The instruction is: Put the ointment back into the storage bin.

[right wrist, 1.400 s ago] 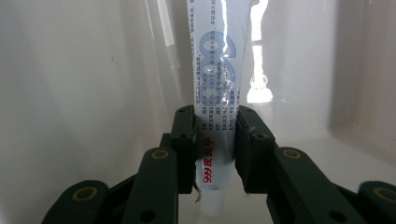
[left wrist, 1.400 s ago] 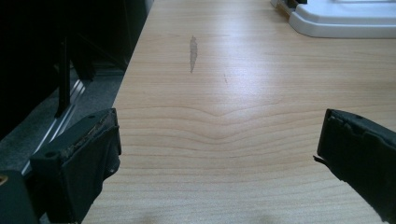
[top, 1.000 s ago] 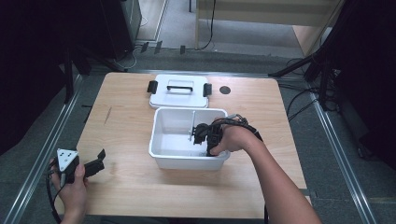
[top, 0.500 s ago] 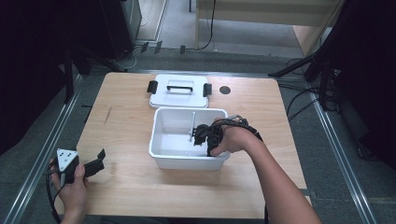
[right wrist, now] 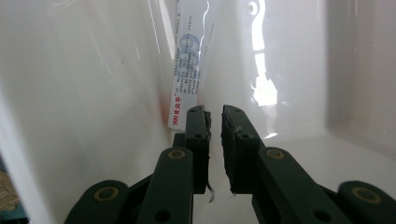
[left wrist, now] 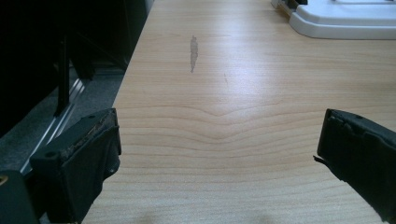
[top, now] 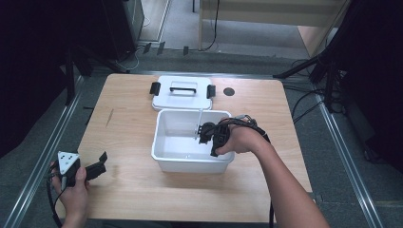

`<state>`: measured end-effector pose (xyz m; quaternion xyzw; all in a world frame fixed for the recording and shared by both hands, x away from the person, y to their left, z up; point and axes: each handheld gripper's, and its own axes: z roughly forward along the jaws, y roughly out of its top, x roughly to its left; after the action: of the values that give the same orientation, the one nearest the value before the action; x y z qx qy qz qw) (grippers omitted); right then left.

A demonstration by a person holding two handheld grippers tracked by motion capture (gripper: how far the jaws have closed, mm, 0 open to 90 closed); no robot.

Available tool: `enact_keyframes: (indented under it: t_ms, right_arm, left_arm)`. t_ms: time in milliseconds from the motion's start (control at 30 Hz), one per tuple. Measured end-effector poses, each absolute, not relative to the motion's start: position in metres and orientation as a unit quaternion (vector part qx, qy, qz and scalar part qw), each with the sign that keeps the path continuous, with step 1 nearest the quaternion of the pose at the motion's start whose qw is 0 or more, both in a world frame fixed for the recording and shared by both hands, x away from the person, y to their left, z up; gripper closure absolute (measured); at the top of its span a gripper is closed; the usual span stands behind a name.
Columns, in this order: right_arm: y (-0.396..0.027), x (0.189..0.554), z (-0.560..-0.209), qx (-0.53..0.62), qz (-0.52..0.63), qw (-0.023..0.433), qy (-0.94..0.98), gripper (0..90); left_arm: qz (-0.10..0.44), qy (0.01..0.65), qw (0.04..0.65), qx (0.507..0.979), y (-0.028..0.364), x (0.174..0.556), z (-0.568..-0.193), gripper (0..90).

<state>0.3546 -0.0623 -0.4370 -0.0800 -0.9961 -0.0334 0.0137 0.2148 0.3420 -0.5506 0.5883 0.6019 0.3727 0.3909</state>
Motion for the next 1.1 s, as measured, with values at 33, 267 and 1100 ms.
enact_keyframes:
  t_ms: [33,267,1100]
  right_arm:
    - [-0.065,0.355,-0.432,-0.079,-0.039,0.01,-0.996,82.4]
    - [-0.073,0.352,-0.408,-0.095,-0.062,0.0,-0.993,82.7]
    - [-0.128,0.347,-0.36,-0.144,-0.122,-0.03,-0.982,76.7]
  left_arm:
    - [0.373,0.602,0.391,0.588,0.342,0.215,-0.551,0.0]
    - [0.376,0.6,0.39,0.588,0.342,0.215,-0.551,0.0]
    - [0.377,0.601,0.389,0.588,0.341,0.215,-0.551,0.0]
